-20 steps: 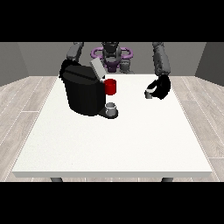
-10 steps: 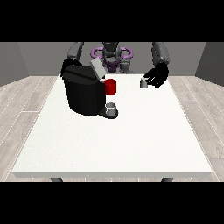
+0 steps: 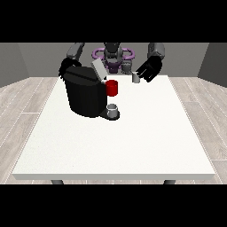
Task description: Insert the coffee pod into the coffee machine and close the lid
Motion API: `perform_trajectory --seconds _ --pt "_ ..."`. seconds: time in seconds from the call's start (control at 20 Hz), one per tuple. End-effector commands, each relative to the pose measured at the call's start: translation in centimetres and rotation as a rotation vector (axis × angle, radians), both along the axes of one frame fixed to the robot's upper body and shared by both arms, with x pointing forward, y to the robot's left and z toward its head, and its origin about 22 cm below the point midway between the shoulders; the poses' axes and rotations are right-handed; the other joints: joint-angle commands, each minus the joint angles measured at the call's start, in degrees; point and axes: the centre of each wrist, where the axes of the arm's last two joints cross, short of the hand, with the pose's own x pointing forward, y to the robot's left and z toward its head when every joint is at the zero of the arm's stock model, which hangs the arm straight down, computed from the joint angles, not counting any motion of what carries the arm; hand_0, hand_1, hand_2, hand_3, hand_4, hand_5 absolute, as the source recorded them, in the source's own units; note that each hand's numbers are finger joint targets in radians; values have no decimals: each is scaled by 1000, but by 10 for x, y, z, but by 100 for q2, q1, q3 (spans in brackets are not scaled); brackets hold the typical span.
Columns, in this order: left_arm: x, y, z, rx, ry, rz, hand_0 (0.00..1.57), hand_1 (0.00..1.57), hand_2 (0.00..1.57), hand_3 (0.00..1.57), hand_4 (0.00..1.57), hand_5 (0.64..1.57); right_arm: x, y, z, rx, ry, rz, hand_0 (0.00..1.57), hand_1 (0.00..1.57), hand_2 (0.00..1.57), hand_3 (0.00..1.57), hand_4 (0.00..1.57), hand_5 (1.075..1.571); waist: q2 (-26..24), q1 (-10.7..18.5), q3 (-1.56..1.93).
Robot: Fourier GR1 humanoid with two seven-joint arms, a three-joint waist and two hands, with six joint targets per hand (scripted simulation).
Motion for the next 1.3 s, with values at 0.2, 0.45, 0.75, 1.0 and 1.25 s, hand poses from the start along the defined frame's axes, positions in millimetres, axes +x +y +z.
perform_trajectory --seconds 0.2,0.45,0.75,1.0,1.25 --pt "17 -44 53 -8 -38 -7 1248 1248 1292 1237 515 1571 11 6 4 -17 -12 -8 0 0 0 0 508 1571 -12 -43 1" --pt "22 -34 98 -70 -134 36 1255 1255 1287 1219 471 1571 28 14 42 -22 -87 18 0 0 0 0 509 1571 489 -450 -2" --pt "20 -15 109 -27 -175 40 1282 1282 1329 1263 517 1571 24 18 49 -47 -128 9 0 0 0 0 520 1571 655 -546 -2" --pt "21 -21 97 -22 -172 48 1277 1277 1303 1236 488 1571 14 15 35 -36 -114 12 0 0 0 0 526 1571 656 -592 -1" --pt "24 -30 96 -15 -123 37 1283 1283 1314 1222 504 1571 19 8 42 -41 -96 16 0 0 0 0 514 1571 653 -670 -1"
